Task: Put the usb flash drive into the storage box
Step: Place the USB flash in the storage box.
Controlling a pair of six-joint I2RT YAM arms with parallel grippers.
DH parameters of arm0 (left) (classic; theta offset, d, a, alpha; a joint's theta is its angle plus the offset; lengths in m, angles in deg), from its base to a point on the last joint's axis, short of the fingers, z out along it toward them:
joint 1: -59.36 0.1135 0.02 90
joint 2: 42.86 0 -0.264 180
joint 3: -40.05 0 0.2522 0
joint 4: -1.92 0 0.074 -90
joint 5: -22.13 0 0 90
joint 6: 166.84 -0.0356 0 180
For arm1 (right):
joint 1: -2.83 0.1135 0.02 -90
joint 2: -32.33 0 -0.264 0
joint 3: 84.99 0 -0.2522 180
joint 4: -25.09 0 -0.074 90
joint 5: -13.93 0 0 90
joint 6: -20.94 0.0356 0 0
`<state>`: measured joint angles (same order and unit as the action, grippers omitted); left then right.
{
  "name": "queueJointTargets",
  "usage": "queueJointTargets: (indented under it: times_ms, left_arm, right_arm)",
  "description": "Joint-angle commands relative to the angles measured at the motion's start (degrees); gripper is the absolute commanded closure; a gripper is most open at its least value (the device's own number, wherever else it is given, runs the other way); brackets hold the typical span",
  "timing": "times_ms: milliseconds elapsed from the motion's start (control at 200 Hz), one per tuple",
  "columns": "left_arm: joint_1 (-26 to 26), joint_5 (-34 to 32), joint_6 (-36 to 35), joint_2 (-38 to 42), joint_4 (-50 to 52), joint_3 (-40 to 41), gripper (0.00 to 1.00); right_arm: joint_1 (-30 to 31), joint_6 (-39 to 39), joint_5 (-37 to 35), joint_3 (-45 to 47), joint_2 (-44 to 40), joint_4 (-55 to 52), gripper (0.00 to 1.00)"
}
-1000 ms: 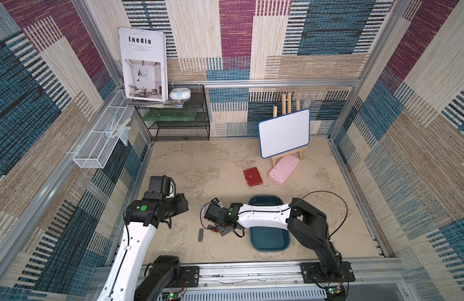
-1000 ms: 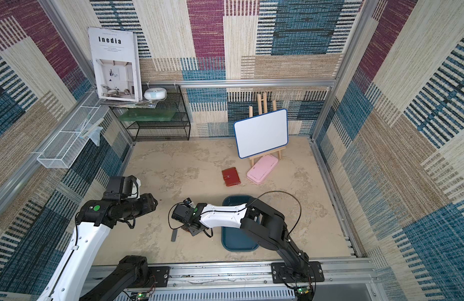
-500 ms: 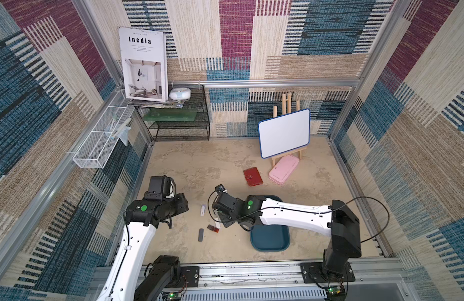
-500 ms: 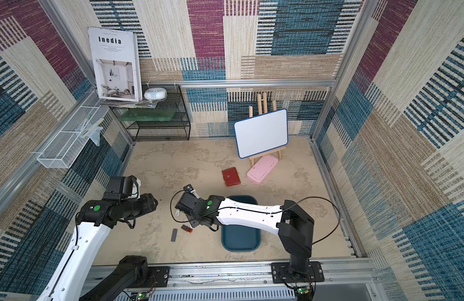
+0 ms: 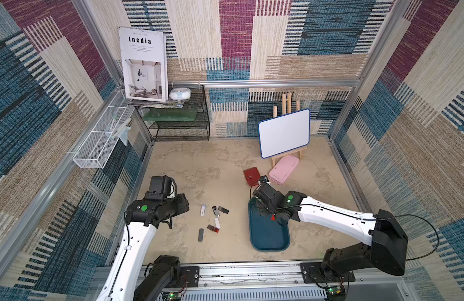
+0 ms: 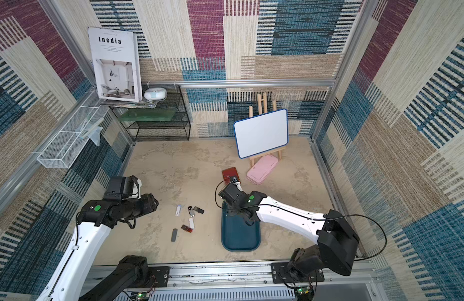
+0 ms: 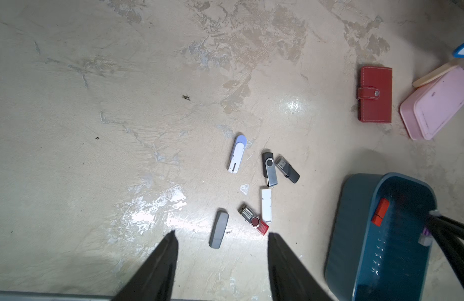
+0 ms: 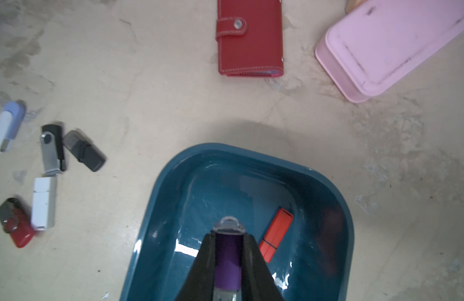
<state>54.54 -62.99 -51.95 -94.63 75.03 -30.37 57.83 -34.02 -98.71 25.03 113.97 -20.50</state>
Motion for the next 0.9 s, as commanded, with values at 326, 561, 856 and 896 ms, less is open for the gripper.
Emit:
queueJointTargets:
  times_ms: [326, 561, 856, 896]
  left_arm:
    - [-0.72, -0.49, 0.16, -0.06, -0.38, 0.06, 0.41]
    - [-0.89, -0.37, 0.10, -0.13, -0.35, 0.14, 0.40]
    - [-1.08, -0.14, 0.01, -0.61, -0.35, 0.00, 0.40]
    - [-1.07, -0.14, 0.05, -0.62, -0.34, 0.01, 0.40]
  right_arm:
    - [-4.06, 3.60, 2.40, 3.75, 8.53, 10.10, 0.88]
    - [-4.98, 3.95, 2.53, 4.15, 11.60, 10.74, 0.87]
    - [-5.58, 4.67, 2.16, 7.49, 10.15, 10.39, 0.86]
    - [-5.67, 4.61, 2.36, 7.88, 9.79, 10.49, 0.86]
